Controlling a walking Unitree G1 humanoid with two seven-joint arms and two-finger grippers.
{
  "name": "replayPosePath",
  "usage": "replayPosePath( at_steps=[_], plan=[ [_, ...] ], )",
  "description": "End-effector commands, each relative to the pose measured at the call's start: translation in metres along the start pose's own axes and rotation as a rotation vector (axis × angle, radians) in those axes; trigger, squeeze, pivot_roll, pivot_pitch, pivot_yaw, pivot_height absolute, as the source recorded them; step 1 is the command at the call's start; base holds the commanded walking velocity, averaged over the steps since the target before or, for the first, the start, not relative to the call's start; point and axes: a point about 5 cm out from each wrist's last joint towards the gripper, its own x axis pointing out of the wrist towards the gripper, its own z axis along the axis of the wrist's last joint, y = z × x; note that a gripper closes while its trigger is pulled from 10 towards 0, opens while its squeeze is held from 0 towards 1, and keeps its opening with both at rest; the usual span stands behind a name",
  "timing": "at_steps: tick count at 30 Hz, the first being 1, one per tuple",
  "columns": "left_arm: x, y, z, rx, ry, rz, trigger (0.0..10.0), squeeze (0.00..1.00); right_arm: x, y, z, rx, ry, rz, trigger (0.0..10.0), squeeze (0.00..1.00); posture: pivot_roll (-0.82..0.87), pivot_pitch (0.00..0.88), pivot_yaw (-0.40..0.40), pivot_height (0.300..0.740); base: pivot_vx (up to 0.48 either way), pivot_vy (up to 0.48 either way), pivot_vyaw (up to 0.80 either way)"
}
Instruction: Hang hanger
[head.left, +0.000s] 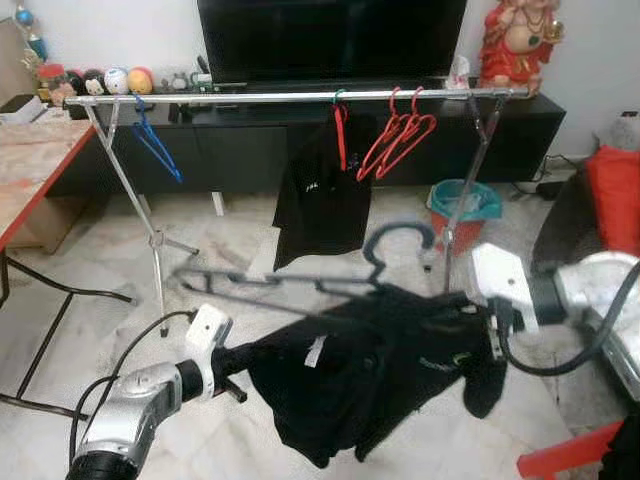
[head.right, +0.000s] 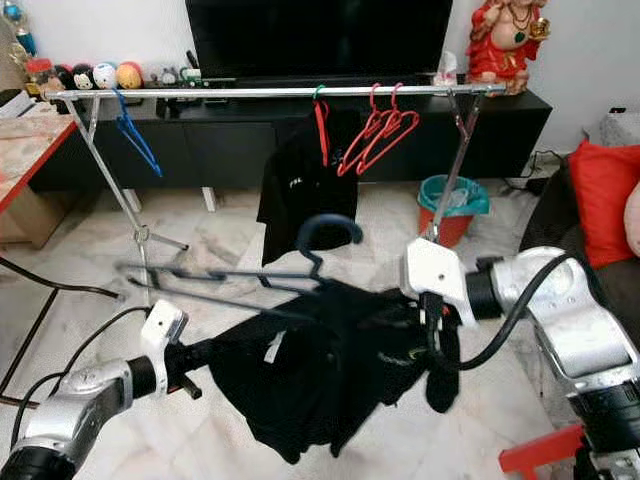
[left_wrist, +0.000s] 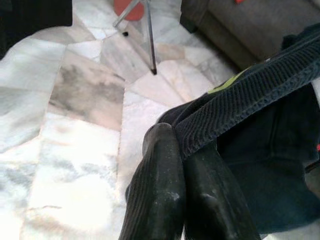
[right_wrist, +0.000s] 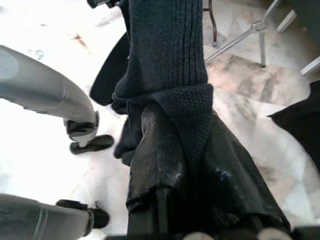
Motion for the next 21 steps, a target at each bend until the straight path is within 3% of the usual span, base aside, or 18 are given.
replayPosePath(
  at_steps=[1,10,21],
  plan=[
    [-0.014,0.014,-0.018,-0.008,0.094,0.099,10.0,0.00,-0.017,-0.003,0.002,-0.027,0.027,-0.031,0.0,0.00,0.00,0.000,0.047,0.740,0.000,0.000,0.00],
    [-0.021,0.020,-0.027,0.016,0.143,0.138,10.0,0.00,-0.027,0.014,-0.027,-0.011,0.186,0.085,0.0,0.00,0.00,0.000,0.054,0.740,0.000,0.000,0.00],
    [-0.026,0.025,-0.031,0.018,0.165,0.162,10.0,0.00,-0.039,0.007,-0.057,-0.048,0.494,0.019,0.0,0.00,0.01,0.000,0.052,0.740,0.000,0.000,0.00]
  ],
)
